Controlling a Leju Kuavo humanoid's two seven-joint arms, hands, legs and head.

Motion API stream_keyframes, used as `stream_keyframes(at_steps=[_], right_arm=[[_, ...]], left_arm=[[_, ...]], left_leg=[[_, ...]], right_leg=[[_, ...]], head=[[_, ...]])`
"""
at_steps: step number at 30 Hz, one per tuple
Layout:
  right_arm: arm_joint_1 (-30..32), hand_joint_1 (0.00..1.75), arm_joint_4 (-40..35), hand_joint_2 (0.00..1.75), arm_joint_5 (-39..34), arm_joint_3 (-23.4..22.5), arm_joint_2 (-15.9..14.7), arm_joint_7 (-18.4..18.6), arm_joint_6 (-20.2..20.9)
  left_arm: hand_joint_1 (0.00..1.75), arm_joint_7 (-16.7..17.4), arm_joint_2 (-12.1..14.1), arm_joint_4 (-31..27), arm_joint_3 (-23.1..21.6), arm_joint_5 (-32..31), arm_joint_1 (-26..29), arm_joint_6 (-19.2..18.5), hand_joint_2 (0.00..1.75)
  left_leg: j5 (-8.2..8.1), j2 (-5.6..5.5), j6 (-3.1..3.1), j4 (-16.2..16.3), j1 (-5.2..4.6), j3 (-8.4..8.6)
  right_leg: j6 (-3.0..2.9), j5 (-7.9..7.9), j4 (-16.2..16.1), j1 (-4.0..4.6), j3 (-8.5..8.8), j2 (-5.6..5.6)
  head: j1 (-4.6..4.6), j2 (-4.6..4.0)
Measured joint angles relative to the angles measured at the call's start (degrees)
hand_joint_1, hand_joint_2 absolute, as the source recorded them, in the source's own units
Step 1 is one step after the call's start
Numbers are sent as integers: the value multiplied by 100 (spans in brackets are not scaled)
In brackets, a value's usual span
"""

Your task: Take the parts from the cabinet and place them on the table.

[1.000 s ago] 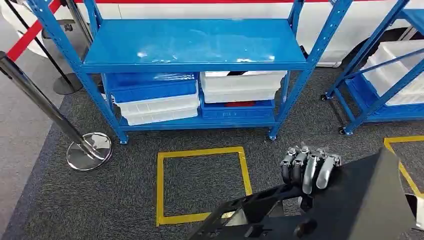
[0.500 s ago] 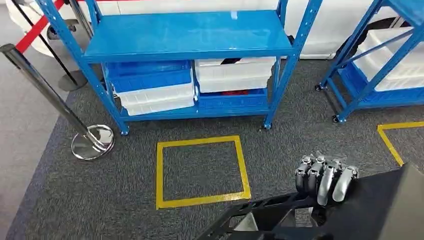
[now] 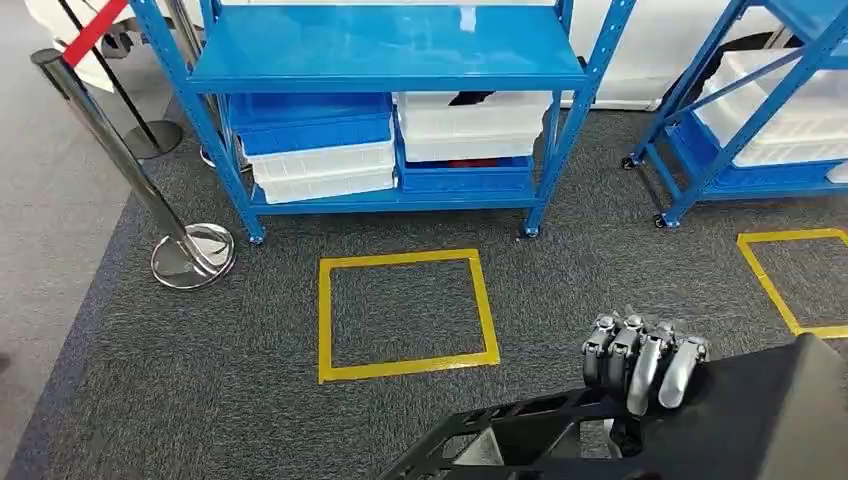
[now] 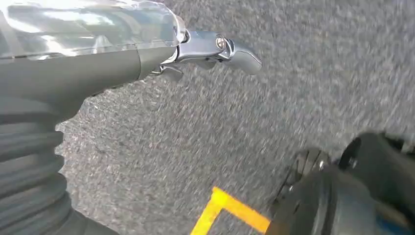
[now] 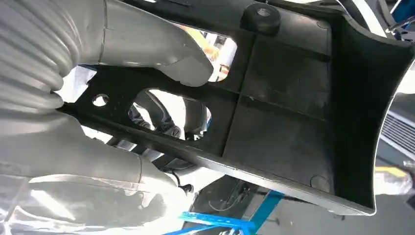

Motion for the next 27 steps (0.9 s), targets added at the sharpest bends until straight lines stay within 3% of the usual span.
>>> stream_keyframes(at_steps=[1, 2, 3, 4, 5, 7, 8, 9, 10, 12, 13, 14, 15, 17, 18, 19, 22, 23, 25, 27], right_arm=[[-19, 171, 20, 175, -22, 0, 0, 0, 17], [-54, 171, 37, 175, -42, -2, 0, 0, 35], [-103, 171, 46, 175, -59, -6, 0, 0, 57], [-144, 171, 53, 175, -70, -7, 0, 0, 72], [-187, 171, 66, 175, -79, -9, 0, 0, 81], [-207, 171, 85, 175, -83, -20, 0, 0, 81], [-210, 171, 98, 175, -83, -24, 2, 0, 79], [-240, 171, 109, 175, -70, -24, 4, 0, 68], [-274, 171, 124, 175, -53, -24, 19, 0, 46], [-307, 171, 151, 175, -20, -15, 57, 0, -11], [-322, 171, 168, 175, -20, -4, 66, 0, -37], [-337, 171, 186, 175, -20, 9, 68, 0, -53], [-355, 171, 201, 175, -18, 20, 68, 0, -72], [-432, 171, 247, 175, -59, 52, 68, 0, -126], [-536, 171, 289, 175, -57, 105, 68, 0, -212], [-666, 171, 358, 175, -42, 207, 68, 0, -346], [-804, 171, 446, 175, -37, 520, 55, 0, -794], [-843, 171, 468, 175, -50, 621, 15, 0, -945], [-947, 171, 518, 175, -77, 800, -46, 0, -1141], [-1009, 171, 570, 175, -85, 968, -105, 0, -1328]], left_arm=[[0, 7, 0, 0, 2, -4, 1, 2, 175], [0, 9, 0, 0, 7, -9, 3, 9, 175], [0, 15, -21, -2, 11, -9, 2, 11, 175], [0, 15, -33, -2, 11, -9, -1, 11, 175], [0, 15, -31, -2, 13, -9, -1, 15, 175], [0, 22, -31, -2, 15, -9, 1, 15, 175], [0, 24, -22, -2, 15, -9, 4, 18, 175], [0, 24, -20, -2, 17, -4, 22, 18, 175], [0, 24, -22, -2, 18, 0, 28, 18, 175], [0, 22, -22, -2, 20, -72, 30, 15, 175], [0, 18, -22, -2, 20, -68, 32, 15, 175], [0, 13, -20, -2, 24, -68, 34, 15, 175], [0, 11, -17, -2, 33, -68, 31, 13, 175], [0, 13, -7, -2, 68, -68, 42, 13, 175], [0, 20, -2, -2, 92, -68, 43, 13, 175], [0, 35, 0, -2, 122, -68, 55, 13, 175], [0, 113, 0, -2, 162, -68, 35, -9, 175], [0, 147, -2, -2, 164, -68, 29, -22, 175], [0, 219, -2, -2, 177, -61, 16, -33, 175], [0, 315, -2, -2, 207, -59, 18, -39, 175]], left_leg=[[43, 0, -6, 15, -10, -67], [85, -1, -16, 25, -25, -113], [121, 1, -29, 29, -29, -125], [148, -2, -53, 39, -47, -124], [191, 5, -94, 38, -34, -141], [279, 17, -157, 13, -22, -173], [243, -2, -188, 56, -23, -205], [45, -24, -225, 184, -18, -271], [-274, -28, -244, 514, -2, -388], [-753, -30, -298, 1367, 31, -670], [-816, -30, -327, 1712, 46, -765], [-730, -30, -352, 1793, 68, -748], [-556, -33, -373, 1601, 93, -594], [-203, -88, -398, 638, 149, 10], [-289, -319, -393, 179, 191, 247], [-281, -431, -354, 141, 166, 307], [-268, -291, -264, 158, 134, 220], [-228, -233, -199, 92, 180, 213], [-183, -127, -111, 82, 164, 188], [-162, -18, -80, 84, 138, 142]], right_leg=[[-38, 186, -283, 19, 248, 0], [-96, 211, -788, 49, 629, 1], [-195, -37, -1398, 86, 1047, -6], [-240, -218, -1870, 94, 1342, -24], [-247, -304, -2017, 116, 1401, -25], [-289, -264, -2054, 130, 1356, -23], [-317, -174, -2141, 46, 1358, -39], [-356, -128, -2146, 56, 1320, -44], [-393, -93, -2133, 57, 1263, -49], [-395, -33, -2104, 69, 1158, -46], [-384, -6, -2080, 67, 1101, -46], [-369, 10, -2053, 59, 1050, -46], [-338, 31, -2013, 51, 1000, 27], [-303, 35, -1915, 22, 905, 61], [-269, 31, -1848, 9, 837, 103], [-223, 43, -1775, 26, 750, 170], [-91, 138, -1768, 20, 671, 309], [-68, 128, -1746, 2, 648, 339], [-20, -184, -1356, -7, 457, 134], [30, -609, -469, -22, 63, 86]], head=[[0, 0], [0, 0], [-2, 0], [-2, 0], [0, 0], [0, 0], [0, 0], [0, 0], [-2, 0], [-2, 0], [-2, 0], [-2, 0], [-2, 0], [-2, 0], [-2, 0], [-2, 0], [-2, 0], [-2, 0], [0, 0], [0, 0]])
